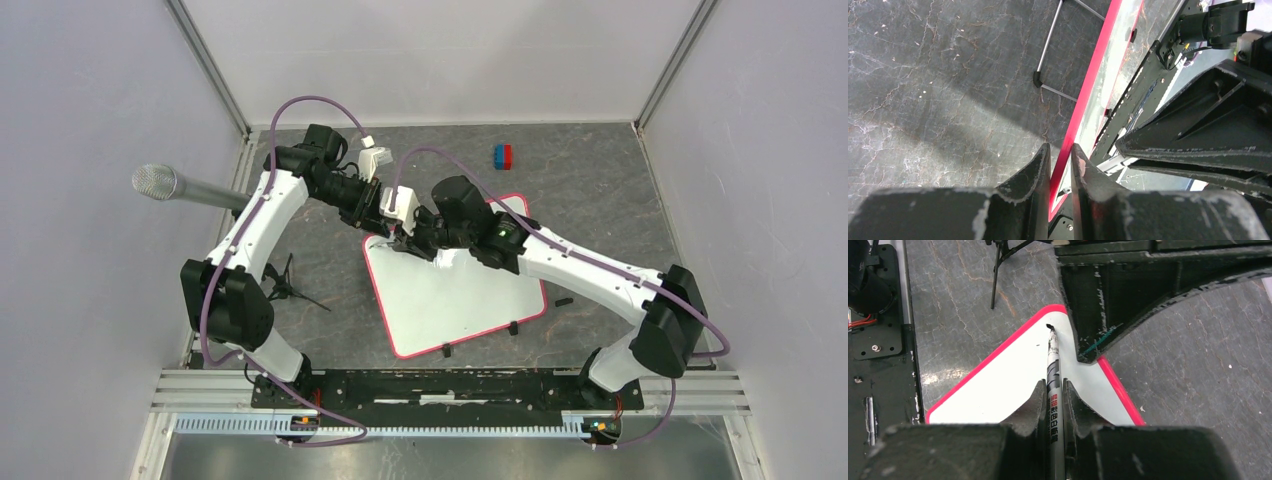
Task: Write a sentence on the whiteboard
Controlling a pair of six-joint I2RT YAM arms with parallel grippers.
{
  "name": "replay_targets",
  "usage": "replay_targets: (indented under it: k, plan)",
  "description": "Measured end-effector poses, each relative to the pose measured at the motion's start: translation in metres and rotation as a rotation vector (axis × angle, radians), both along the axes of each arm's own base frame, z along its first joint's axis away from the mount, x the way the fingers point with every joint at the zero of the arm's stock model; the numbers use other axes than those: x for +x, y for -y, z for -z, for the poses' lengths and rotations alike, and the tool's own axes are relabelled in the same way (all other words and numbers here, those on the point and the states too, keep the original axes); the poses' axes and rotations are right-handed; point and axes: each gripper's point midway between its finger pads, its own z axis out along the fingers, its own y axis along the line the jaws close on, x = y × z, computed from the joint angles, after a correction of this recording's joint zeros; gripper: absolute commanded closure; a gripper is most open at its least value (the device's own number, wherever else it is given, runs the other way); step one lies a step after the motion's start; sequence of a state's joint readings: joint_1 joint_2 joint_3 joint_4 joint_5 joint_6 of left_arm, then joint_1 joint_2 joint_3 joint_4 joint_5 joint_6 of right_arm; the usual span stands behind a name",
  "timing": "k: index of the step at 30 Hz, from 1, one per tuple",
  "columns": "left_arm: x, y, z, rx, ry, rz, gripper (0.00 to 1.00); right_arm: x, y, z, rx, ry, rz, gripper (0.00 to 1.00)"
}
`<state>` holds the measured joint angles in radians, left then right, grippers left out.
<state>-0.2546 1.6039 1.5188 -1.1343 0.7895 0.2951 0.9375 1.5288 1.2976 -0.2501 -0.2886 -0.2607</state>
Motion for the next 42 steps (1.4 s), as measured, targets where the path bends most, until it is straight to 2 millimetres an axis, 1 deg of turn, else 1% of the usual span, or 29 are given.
replay_targets:
  k: [3, 7, 9, 12, 16, 22, 28, 32, 35, 42]
  plan:
    - [0.000, 0.000, 0.000, 0.002, 0.002, -0.001, 0.98, 0.006, 0.005, -0.002, 0.007, -0.004, 0.009, 1.00]
    - [0.001, 0.000, 0.000, 0.001, 0.003, 0.000, 0.98, 0.012, 0.018, -0.005, 0.014, -0.002, 0.030, 1.00]
    - [0.001, 0.000, 0.000, 0.000, 0.005, 0.000, 0.98, 0.012, 0.024, -0.004, 0.007, -0.003, 0.039, 1.00]
    - [0.001, 0.000, 0.001, 0.001, 0.001, 0.000, 0.98, 0.013, 0.027, -0.003, 0.003, -0.003, 0.040, 1.00]
    - [0.001, 0.000, 0.001, 0.001, -0.001, 0.000, 0.98, 0.011, 0.026, -0.003, 0.006, -0.008, 0.030, 1.00]
    - [0.001, 0.000, 0.001, -0.001, -0.002, 0.001, 0.98, 0.004, 0.022, -0.004, 0.018, -0.024, -0.008, 1.00]
    - [0.000, 0.000, 0.001, -0.002, -0.004, 0.001, 0.98, -0.010, 0.013, -0.008, 0.028, -0.026, -0.054, 1.00]
    - [0.000, 0.000, 0.001, -0.002, -0.004, 0.001, 0.98, -0.011, 0.006, -0.014, 0.039, -0.018, -0.069, 1.00]
    - [0.000, 0.000, 0.001, -0.002, -0.004, 0.001, 0.98, -0.010, 0.003, -0.011, 0.033, -0.023, -0.069, 1.00]
    - [0.000, 0.000, 0.001, -0.001, -0.005, 0.001, 0.98, -0.004, 0.000, 0.004, 0.002, -0.040, -0.055, 1.00]
